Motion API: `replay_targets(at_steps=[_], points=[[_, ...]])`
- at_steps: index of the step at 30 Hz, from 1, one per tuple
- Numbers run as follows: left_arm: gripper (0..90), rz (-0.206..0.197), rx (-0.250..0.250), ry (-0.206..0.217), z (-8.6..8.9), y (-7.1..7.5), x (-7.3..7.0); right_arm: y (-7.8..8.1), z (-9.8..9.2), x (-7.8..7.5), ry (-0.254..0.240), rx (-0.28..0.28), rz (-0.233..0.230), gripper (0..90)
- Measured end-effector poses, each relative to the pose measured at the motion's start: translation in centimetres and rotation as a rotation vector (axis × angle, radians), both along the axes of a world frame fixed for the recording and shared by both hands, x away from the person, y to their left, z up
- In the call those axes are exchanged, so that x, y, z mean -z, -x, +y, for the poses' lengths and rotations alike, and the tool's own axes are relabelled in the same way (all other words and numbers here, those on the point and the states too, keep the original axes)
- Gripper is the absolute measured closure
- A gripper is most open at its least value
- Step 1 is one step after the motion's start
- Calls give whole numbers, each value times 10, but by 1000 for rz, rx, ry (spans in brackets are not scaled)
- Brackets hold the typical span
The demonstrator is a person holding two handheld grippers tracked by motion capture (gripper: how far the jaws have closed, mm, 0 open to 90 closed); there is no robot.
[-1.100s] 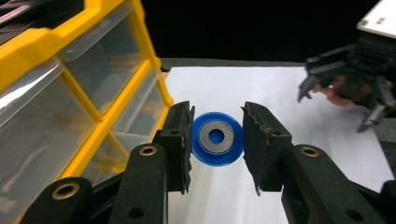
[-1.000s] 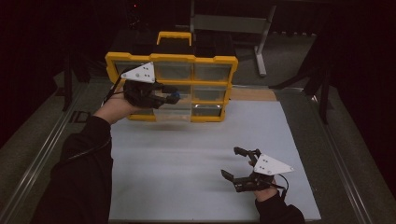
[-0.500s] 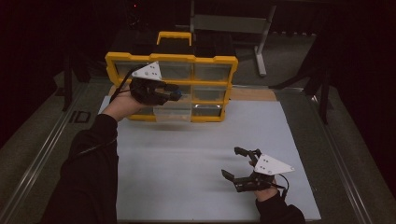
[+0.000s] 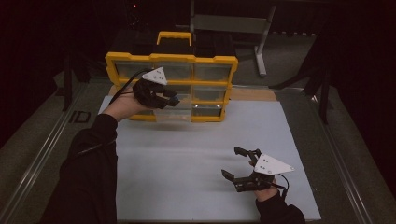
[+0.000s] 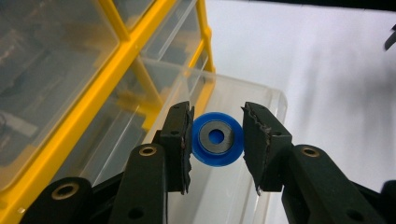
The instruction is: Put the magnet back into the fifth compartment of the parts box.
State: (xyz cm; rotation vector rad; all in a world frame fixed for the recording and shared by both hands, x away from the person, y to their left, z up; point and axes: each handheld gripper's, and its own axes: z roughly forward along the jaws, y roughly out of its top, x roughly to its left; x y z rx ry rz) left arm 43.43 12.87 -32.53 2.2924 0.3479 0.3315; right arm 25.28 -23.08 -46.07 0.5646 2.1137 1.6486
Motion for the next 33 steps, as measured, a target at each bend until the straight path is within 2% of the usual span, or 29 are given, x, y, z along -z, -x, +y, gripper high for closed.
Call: replay_targets(at_steps=[4, 8, 14, 18, 22, 25, 27, 28, 31, 33], points=[[616, 21, -17, -18, -2, -2, -1, 0, -1, 0, -5, 2, 2, 131], [616, 62, -41, -72, -6, -6, 0, 0, -1, 0, -1, 1, 3, 130], [616, 87, -66, -108, -10, -9, 1, 0, -2, 0, -4, 2, -1, 131], [615, 84, -83, -89, -10, -8, -1, 0, -2, 0, -3, 4, -1, 131], [614, 76, -94, -94, -9, -7, -2, 0, -2, 0, -2, 5, -1, 131], [604, 76, -111, -74, -7, -8, -1, 0, -2, -1, -1, 4, -4, 131], [520, 78, -108, -62, -6, -8, -1, 0, -3, -1, -2, 6, -3, 131], [477, 96, -106, -61, -6, -8, -1, 0, -3, -1, -1, 6, -3, 131], [282, 99, -125, -82, -7, -7, 0, 0, -3, -1, -3, 8, -2, 131], [183, 103, -132, -76, -7, -6, 0, 1, -3, -2, -2, 8, -4, 131]])
